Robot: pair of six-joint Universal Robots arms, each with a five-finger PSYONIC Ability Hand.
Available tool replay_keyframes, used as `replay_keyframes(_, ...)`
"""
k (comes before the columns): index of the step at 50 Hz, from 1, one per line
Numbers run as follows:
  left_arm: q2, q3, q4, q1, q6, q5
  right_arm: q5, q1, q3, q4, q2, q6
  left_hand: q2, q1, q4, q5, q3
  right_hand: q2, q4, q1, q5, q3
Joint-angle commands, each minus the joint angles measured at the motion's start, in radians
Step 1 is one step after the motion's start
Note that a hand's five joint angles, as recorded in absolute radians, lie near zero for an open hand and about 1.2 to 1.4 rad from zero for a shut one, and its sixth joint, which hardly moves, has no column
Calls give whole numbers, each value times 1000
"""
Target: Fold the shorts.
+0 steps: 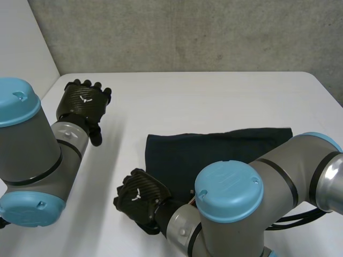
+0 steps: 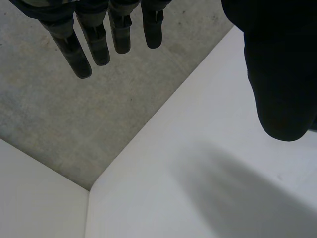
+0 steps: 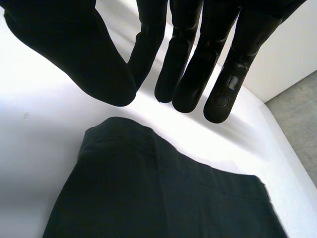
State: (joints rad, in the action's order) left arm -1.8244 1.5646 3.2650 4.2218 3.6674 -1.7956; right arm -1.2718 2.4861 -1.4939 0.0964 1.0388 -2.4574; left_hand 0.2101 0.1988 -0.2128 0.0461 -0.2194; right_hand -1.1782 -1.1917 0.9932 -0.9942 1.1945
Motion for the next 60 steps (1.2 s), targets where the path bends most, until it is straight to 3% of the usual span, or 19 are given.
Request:
replay_keyframes(1, -3, -5, 5, 0, 0, 7, -41, -68, 9, 11, 95, -80, -26, -15, 29, -36, 35, 425, 438, -240, 415, -441)
replay_keyframes(4, -3, -2, 13, -2, 0, 19, -121, -192, -15, 5, 182, -252, -26, -15, 29, -36, 35, 737, 750, -552, 727, -753)
replay_keyframes(8, -1, 2, 15, -3, -3, 33, -146, -365, -103, 9, 289, -435, -26, -15, 29, -36, 35, 782, 795, -597, 772, -798)
replay_keyframes(10, -3, 2, 13, -3, -6, 36, -126, -456, -153, 12, 325, -453, -26, -15, 29, -36, 35, 776, 790, -591, 767, -793)
replay_keyframes(15, -4, 2, 15, -5, -23, 38, -17, -773, -314, 17, 369, -338, -26, -15, 29, -36, 35, 738, 752, -553, 729, -754)
replay_keyframes(23, -13, 6, 15, -6, -46, 39, 130, -1027, -460, 31, 362, -134, -26, -15, 29, -36, 35, 627, 640, -442, 617, -643)
replay_keyframes(31, -15, 14, 27, -6, -47, 48, 238, -1086, -500, 88, 256, -106, -23, -12, 26, -34, 32, 574, 587, -389, 564, -590)
replay_keyframes(41, -15, 31, 28, -9, -49, 50, 236, -1090, -500, 167, 193, -107, -23, -12, 26, -34, 32, 471, 484, -286, 461, -487)
replay_keyframes(45, -15, 37, 36, -9, -49, 50, 221, -1090, -500, 198, 181, -104, -23, -12, 26, -34, 32, 193, 207, -8, 184, -209)
replay_keyframes(47, -15, 40, 45, -9, -49, 50, 212, -1090, -494, 212, 179, -104, -23, -12, 26, -34, 32, -209, -195, 394, -218, 192)
replay_keyframes(57, -4, 48, 50, -11, -49, 50, 186, -1057, -433, 203, 210, -39, -23, -12, 26, -34, 32, -218, -205, 403, -228, 202)
replay_keyframes(60, 5, 55, 50, -9, -49, 50, 166, -928, -390, 155, 279, 26, -23, -12, 26, -34, 32, -218, -205, 403, -228, 202)
